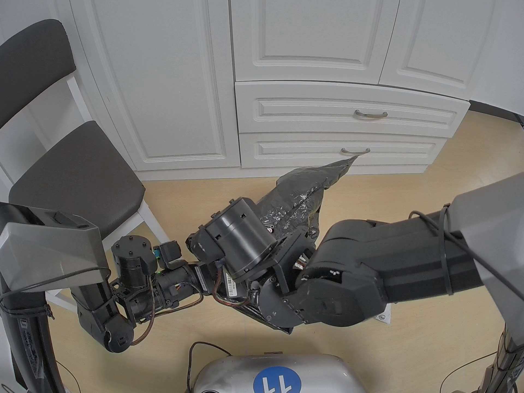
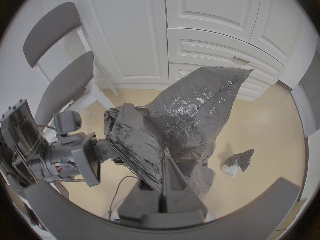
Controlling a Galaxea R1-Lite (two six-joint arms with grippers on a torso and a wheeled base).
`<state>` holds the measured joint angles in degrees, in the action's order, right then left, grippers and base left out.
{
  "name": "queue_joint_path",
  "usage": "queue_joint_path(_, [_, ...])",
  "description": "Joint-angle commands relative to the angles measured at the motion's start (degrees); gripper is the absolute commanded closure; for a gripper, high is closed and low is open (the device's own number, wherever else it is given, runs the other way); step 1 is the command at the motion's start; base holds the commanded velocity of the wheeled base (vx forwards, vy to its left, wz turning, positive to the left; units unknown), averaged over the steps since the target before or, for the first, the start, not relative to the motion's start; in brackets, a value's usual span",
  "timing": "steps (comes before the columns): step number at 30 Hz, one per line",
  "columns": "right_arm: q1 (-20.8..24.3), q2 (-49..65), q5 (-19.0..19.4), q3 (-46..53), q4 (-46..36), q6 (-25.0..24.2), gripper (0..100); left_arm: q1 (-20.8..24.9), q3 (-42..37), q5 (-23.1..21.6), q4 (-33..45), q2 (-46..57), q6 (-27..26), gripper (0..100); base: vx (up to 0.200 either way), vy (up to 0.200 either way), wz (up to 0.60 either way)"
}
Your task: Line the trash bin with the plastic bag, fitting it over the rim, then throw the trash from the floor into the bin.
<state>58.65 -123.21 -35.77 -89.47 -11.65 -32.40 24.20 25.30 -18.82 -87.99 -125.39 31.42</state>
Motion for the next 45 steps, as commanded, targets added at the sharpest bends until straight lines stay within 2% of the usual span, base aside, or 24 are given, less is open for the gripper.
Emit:
queue_joint_path(1, [0.1, -1.7, 0.0, -1.3, 0.0, -1.0, 100, 0.1, -2.0, -0.2, -0.1, 0.1, -0.2, 100, 0.000, 0.000, 0.00])
queue_joint_path(5, [-0.6, -5.5, 0.0, -5.1, 0.0, -4.2, 100, 1.0, -5.7, -2.3, -0.2, -1.3, -3.8, 100, 0.000, 0.000, 0.00])
queue_joint_path(11, [-0.6, -7.6, 0.0, -7.8, 0.0, -6.3, 100, 2.7, -7.6, -2.5, -0.2, -3.7, -8.2, 100, 0.000, 0.000, 0.00])
queue_joint_path(18, [-0.1, -9.3, 0.0, -9.8, -0.1, -6.4, 100, 6.7, -7.7, -2.0, -0.3, -4.0, -8.5, 100, 0.000, 0.000, 0.00])
queue_joint_path(26, [0.1, -9.7, 0.0, -10.5, -0.1, -6.4, 100, 8.5, -8.4, -1.0, -0.3, -2.7, -7.7, 100, 0.000, 0.000, 0.00])
queue_joint_path(32, [-0.1, -10.9, 0.0, -12.1, -0.2, -6.2, 100, 9.6, -8.5, 3.8, -0.3, -2.5, -4.9, 100, 0.000, 0.000, 0.00])
queue_joint_path(33, [0.0, -11.3, -0.1, -12.5, -0.2, -6.2, 100, 10.1, -8.4, 4.2, -0.3, -2.1, -4.0, 0, 0.000, 0.000, 0.00])
queue_joint_path(45, [-0.6, -13.6, 0.0, -15.1, -0.2, -6.4, 100, 11.7, -8.4, 4.2, -0.3, 1.9, 2.3, 0, 0.000, 0.000, 0.00])
